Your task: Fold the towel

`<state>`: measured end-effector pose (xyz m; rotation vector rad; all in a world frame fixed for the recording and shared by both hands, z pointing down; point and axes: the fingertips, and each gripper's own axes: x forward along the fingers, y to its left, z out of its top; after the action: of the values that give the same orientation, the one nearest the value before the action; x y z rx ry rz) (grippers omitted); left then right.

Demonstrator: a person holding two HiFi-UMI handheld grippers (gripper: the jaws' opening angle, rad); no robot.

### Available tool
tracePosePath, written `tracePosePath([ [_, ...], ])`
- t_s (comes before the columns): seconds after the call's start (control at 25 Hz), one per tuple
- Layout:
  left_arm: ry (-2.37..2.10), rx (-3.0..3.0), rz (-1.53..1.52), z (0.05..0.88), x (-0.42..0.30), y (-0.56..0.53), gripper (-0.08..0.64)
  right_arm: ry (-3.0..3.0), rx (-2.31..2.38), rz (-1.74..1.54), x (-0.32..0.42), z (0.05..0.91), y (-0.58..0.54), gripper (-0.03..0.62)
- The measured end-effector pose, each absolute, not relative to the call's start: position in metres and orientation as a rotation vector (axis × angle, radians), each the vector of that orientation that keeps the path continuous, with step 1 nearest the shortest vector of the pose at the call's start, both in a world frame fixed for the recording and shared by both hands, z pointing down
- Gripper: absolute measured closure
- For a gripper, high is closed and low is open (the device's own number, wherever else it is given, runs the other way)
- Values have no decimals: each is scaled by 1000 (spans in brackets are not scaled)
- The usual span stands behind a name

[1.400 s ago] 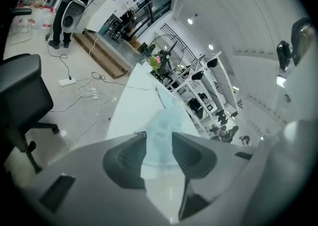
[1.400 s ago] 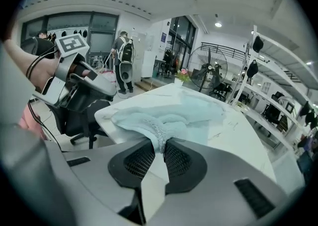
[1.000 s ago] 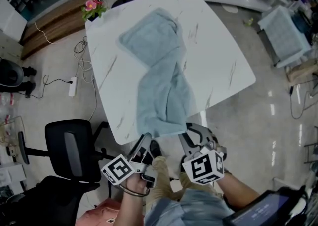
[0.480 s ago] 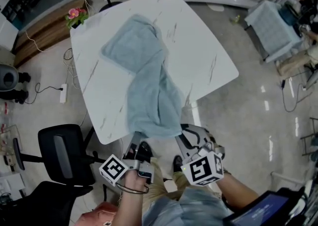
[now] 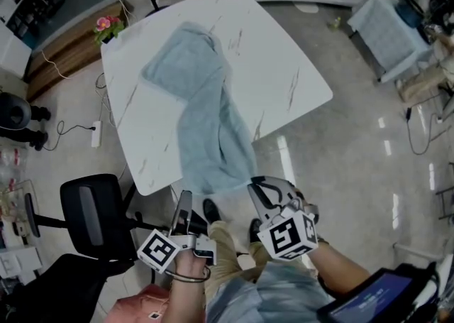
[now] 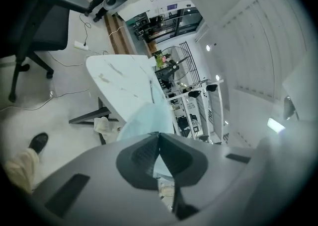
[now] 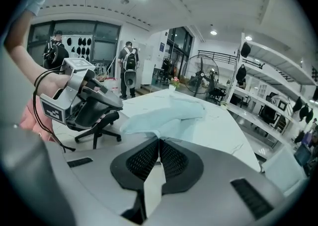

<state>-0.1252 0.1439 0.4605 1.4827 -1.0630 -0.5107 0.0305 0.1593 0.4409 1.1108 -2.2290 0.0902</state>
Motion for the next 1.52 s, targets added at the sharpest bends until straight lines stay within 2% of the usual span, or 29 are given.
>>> tracePosePath([
  [0.88,-1065,1520,-481,462,-80,191,552,-2160,1068,121,73,493,223,567],
  [1.0,-1095,1522,-441,463,-79,194,551,-2181,1085,134,76,489,223,529],
  [1.52,-1070,1650,-532,393,-65,176,552,-2250,1209,93,90,429,208,529],
])
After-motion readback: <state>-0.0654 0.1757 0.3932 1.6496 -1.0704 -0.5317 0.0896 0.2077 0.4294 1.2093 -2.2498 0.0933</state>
